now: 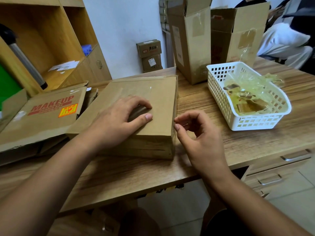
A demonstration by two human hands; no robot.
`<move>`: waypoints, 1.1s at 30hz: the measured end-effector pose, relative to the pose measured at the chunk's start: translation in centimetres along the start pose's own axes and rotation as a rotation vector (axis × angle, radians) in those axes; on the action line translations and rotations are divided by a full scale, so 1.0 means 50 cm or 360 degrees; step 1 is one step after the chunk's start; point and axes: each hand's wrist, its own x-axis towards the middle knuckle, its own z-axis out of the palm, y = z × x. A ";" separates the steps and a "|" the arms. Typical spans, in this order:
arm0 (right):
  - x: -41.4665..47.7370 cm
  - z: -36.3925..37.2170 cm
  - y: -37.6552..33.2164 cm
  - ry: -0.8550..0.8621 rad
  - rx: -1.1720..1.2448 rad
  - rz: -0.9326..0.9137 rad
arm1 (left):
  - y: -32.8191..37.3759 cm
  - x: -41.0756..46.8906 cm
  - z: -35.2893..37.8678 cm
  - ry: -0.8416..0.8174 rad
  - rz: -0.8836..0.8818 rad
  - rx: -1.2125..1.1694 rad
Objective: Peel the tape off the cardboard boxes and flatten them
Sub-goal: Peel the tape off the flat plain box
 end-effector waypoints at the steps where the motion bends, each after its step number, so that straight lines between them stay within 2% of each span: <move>1: 0.000 0.001 -0.002 0.0011 -0.0033 -0.0023 | 0.000 0.000 0.001 -0.0001 0.0001 -0.0010; 6: 0.005 0.007 -0.006 0.0011 -0.0178 -0.0097 | 0.000 0.001 0.000 0.0003 0.0017 -0.0026; 11: -0.004 -0.003 -0.007 -0.0086 -0.0164 -0.0082 | 0.001 0.000 0.000 0.0013 0.0017 -0.0035; 17: -0.034 -0.022 0.000 -0.0155 0.0265 0.0173 | 0.001 0.001 0.000 0.0006 0.0001 -0.0008; 19: -0.032 -0.027 0.000 -0.0153 0.0304 0.0218 | 0.000 0.001 0.000 0.0004 -0.0001 -0.0003; 25: -0.020 -0.019 -0.005 -0.0237 -0.0029 0.0188 | 0.000 0.002 0.001 0.0007 -0.0007 -0.0003; 29: -0.024 -0.016 -0.010 -0.0133 -0.0176 0.0182 | 0.000 0.002 0.002 0.0017 -0.0006 0.0003; 33: -0.026 -0.016 -0.017 -0.0139 -0.0316 0.0199 | 0.001 0.001 0.004 0.0039 0.0009 0.0002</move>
